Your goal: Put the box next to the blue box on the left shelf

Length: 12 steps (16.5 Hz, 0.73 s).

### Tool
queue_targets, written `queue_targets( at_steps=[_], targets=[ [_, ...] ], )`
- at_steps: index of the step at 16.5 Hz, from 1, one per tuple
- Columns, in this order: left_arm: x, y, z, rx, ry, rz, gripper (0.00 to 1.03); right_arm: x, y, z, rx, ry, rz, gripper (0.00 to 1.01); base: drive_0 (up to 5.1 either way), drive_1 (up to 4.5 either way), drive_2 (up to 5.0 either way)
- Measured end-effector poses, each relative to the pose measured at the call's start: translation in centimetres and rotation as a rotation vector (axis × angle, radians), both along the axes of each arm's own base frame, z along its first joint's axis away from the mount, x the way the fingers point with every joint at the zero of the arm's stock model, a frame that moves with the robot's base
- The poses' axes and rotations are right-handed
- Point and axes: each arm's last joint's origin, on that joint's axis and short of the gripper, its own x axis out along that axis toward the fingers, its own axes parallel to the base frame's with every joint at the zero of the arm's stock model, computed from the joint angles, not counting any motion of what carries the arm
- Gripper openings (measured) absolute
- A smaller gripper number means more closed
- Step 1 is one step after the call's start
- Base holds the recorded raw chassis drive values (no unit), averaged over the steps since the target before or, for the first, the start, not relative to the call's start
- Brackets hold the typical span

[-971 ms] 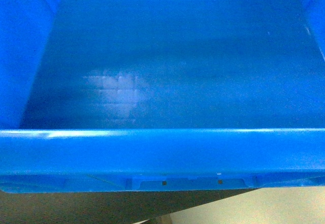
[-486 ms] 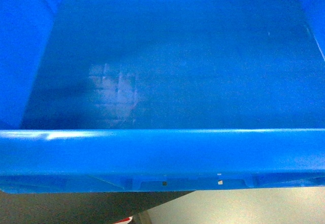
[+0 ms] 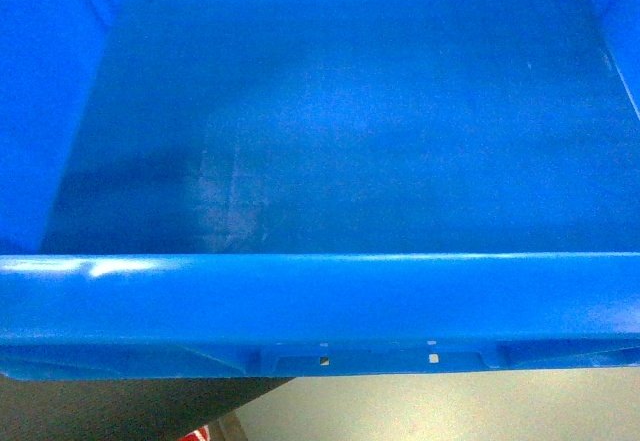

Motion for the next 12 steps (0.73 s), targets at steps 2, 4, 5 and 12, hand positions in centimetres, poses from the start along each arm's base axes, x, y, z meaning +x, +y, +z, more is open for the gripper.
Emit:
queue_targets(
  at_steps=[2,4,5,12],
  targets=[
    [0.0,0.0,0.0,0.0,0.0,0.0,0.1,0.0,0.0,0.0,0.0,0.0,0.0,0.16,-1.4,-1.36,-1.4],
    [0.0,0.0,0.0,0.0,0.0,0.0,0.1,0.0,0.0,0.0,0.0,0.0,0.0,0.16,-1.3,-1.31,-1.3],
    [0.0,0.0,0.0,0.0,0.0,0.0,0.1,0.0,0.0,0.0,0.0,0.0,0.0,0.16,-1.5,-1.47,-1.5],
    [0.0,0.0,0.0,0.0,0.0,0.0,0.1,0.0,0.0,0.0,0.0,0.0,0.0,0.16,-1.5,-1.49,-1.5]
  ],
)
